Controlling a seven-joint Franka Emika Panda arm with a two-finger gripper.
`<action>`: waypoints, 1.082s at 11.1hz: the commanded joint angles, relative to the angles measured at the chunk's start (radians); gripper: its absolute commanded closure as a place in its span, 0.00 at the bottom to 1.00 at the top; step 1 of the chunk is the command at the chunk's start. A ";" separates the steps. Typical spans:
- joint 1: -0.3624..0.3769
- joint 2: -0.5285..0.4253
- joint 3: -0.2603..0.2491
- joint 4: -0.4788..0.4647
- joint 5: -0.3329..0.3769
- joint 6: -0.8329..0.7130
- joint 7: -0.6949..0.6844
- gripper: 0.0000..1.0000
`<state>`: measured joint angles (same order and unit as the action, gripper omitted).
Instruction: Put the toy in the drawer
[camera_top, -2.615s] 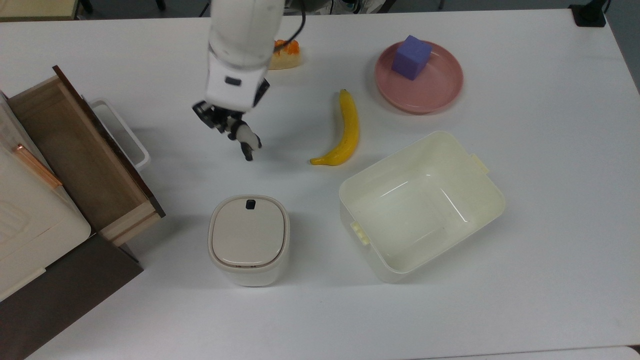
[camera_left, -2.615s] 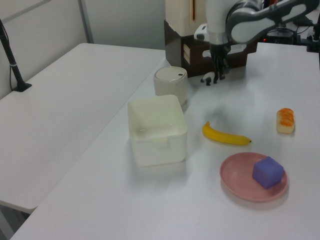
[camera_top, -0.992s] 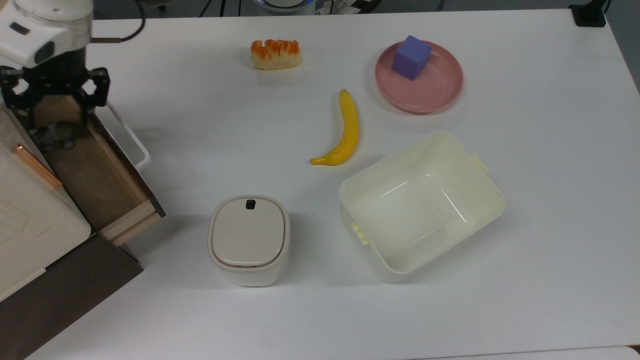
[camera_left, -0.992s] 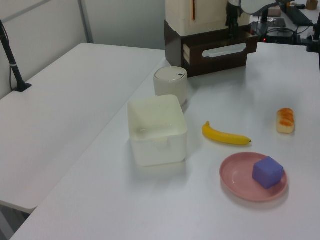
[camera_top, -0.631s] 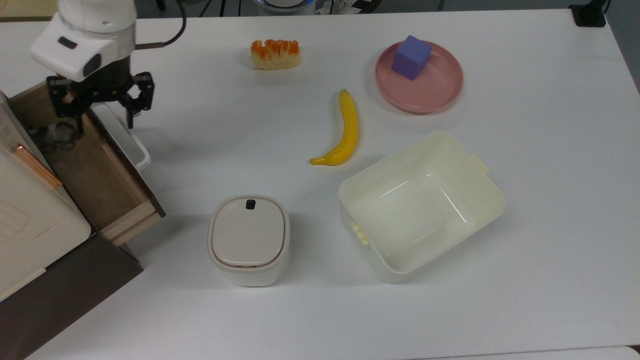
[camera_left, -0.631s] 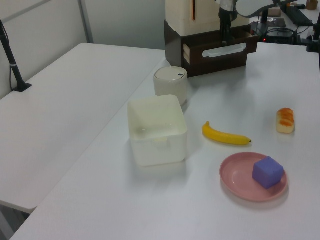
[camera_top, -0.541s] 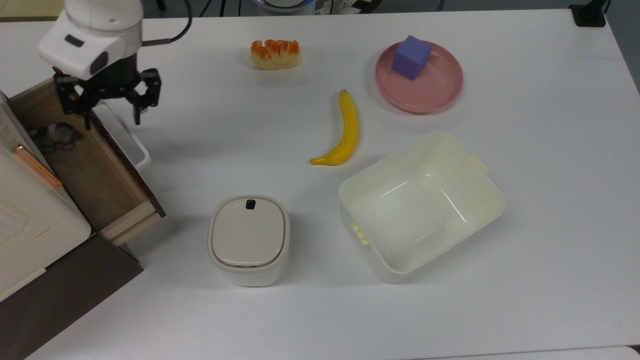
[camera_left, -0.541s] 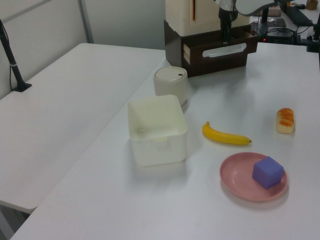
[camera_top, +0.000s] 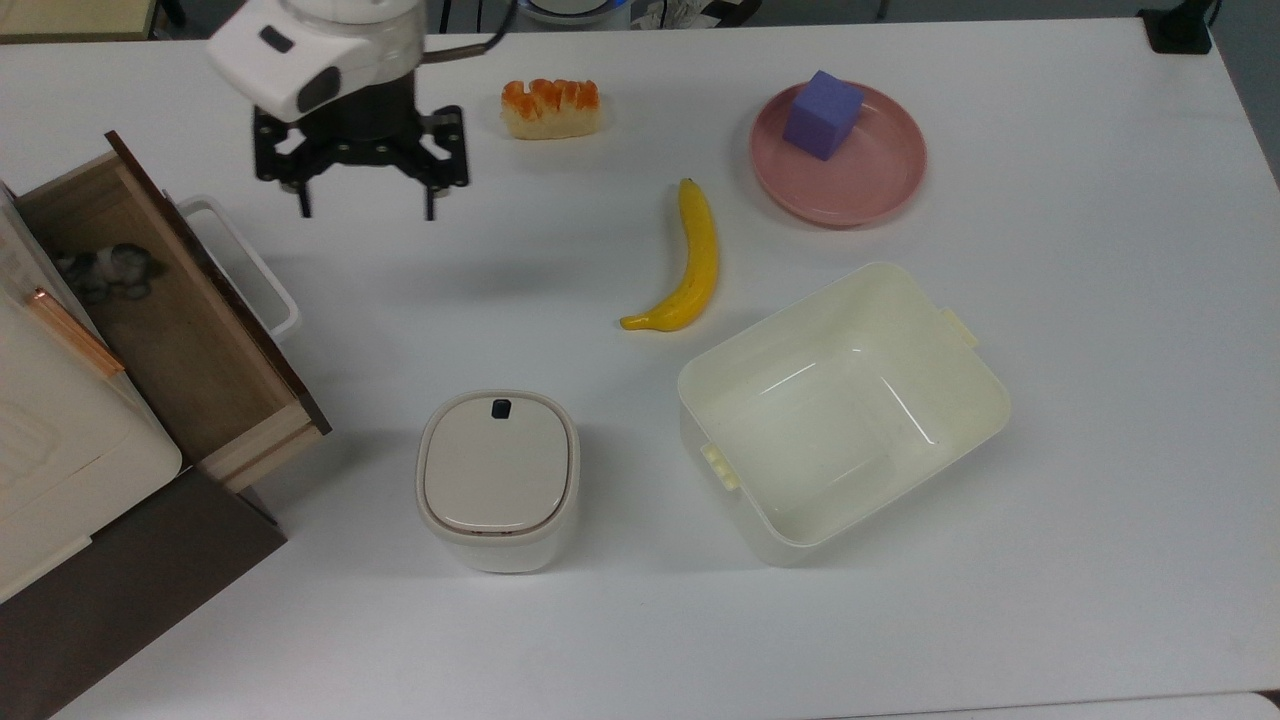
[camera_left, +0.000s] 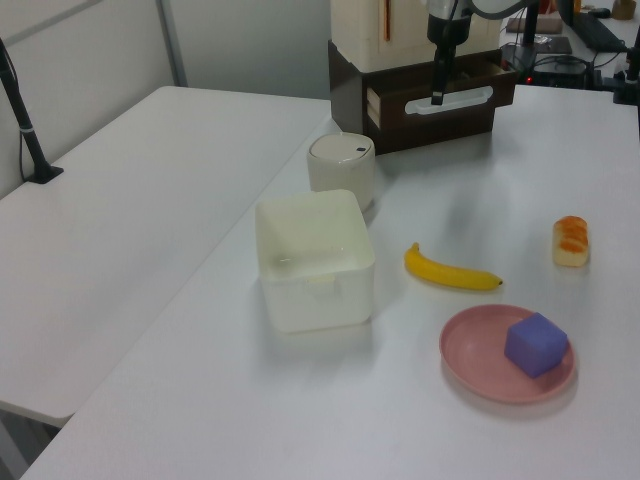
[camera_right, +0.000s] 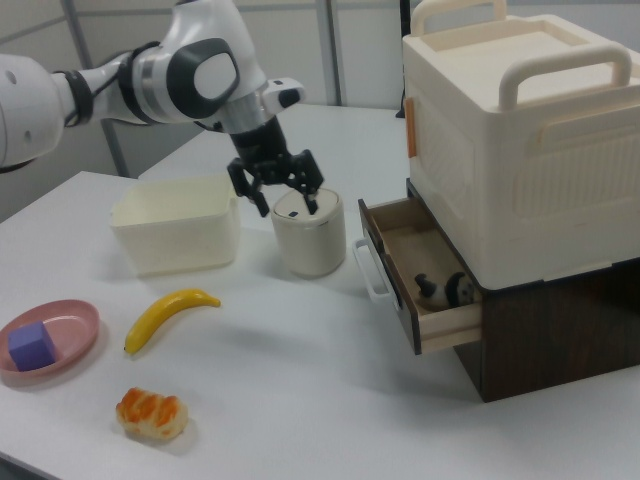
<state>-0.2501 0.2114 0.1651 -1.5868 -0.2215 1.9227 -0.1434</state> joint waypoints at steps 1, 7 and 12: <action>0.051 -0.069 -0.007 -0.036 0.111 -0.054 0.114 0.00; 0.172 -0.133 -0.058 -0.045 0.125 -0.188 0.304 0.00; 0.227 -0.155 -0.134 -0.050 0.126 -0.208 0.306 0.00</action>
<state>-0.0568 0.0913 0.0817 -1.5979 -0.1156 1.7210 0.1462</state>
